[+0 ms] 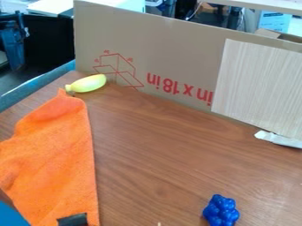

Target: Unfold the cloth from bottom left to the top right

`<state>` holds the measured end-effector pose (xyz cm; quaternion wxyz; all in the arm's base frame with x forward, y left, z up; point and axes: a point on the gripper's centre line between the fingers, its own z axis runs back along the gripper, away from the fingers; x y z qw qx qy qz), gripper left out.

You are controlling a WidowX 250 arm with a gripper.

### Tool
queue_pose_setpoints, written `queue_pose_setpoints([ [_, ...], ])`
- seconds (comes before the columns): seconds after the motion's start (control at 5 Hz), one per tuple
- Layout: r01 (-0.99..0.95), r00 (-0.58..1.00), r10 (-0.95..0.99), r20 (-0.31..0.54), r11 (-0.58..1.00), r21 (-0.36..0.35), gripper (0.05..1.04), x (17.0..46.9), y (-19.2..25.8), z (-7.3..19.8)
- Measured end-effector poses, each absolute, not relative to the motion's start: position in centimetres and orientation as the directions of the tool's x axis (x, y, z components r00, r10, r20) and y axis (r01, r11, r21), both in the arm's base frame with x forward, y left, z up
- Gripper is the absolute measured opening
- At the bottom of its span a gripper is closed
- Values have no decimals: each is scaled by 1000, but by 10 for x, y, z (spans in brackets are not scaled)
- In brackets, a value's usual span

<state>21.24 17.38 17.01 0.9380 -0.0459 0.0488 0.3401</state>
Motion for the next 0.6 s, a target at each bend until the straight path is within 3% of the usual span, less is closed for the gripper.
queue_pose_setpoints([
  [0.2, -646, 759, 634, -150, 762, -51, 1001, 213, 174, 161],
  [0.6, -653, 745, 651, -142, 756, 44, 1001, 189, 199, 102],
])
